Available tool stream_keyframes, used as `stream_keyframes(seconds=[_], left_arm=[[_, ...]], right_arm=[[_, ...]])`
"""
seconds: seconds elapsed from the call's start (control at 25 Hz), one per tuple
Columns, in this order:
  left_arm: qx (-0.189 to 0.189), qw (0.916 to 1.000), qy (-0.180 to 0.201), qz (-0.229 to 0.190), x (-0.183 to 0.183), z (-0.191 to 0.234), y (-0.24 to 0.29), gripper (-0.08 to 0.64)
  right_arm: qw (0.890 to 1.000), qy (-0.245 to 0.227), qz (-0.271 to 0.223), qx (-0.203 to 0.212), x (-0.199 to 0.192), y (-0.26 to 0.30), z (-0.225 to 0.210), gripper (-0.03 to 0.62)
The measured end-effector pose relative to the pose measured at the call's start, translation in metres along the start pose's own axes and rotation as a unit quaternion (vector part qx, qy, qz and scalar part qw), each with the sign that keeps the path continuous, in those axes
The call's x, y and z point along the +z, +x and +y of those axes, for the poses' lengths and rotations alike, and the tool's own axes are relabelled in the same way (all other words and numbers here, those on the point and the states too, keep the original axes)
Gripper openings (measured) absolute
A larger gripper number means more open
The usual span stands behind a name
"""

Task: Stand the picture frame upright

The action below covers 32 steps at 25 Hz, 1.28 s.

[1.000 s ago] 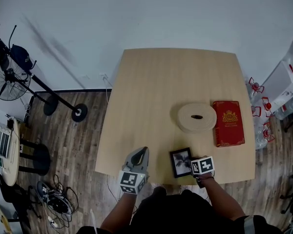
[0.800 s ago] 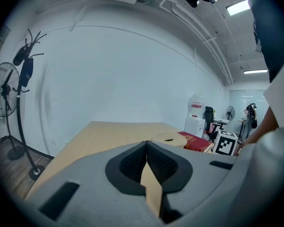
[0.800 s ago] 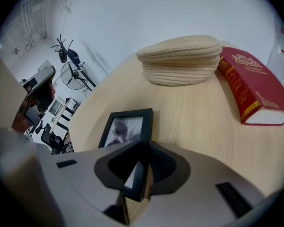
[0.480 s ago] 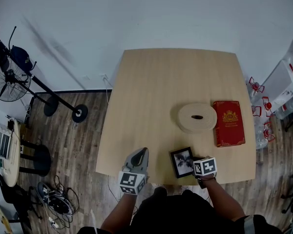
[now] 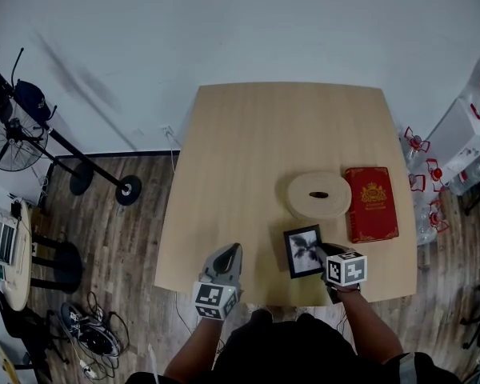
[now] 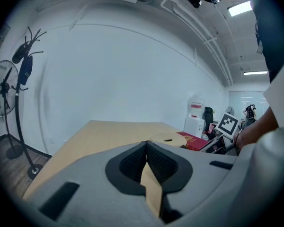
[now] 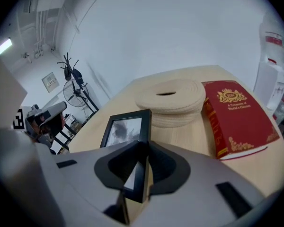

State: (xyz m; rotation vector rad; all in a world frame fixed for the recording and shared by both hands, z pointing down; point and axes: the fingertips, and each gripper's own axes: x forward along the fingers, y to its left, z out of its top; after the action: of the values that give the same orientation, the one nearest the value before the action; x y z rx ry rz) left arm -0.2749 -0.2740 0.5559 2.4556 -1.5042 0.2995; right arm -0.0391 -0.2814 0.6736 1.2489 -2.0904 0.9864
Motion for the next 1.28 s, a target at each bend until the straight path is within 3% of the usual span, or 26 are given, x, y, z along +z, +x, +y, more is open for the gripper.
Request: stream_keyframes(seconds=[0.24,0.48,0.96,1.28], left_arm=[[-0.002,1.0000,0.000,0.000,0.003,-0.001,0.002,0.000],[0.001,1.0000,0.008,0.001,0.004,0.000,0.002,0.000],[0.000,0.9999,0.001,0.010,0.004,-0.005,0.003,0.000],[0.008,0.9999,0.006,0.001,0.004,0.000,0.000,0.001]], right_arm=[[0.999,0.002,-0.049,-0.023,0.037,-0.012,-0.016,0.069],[0.996,0.015,-0.077,-0.050,0.050,-0.019,-0.038,0.069],[0.994,0.037,-0.078,-0.062,0.041,-0.011,-0.055,0.069],[0.994,0.049,-0.051,-0.078,0.023,0.004,-0.069,0.069]])
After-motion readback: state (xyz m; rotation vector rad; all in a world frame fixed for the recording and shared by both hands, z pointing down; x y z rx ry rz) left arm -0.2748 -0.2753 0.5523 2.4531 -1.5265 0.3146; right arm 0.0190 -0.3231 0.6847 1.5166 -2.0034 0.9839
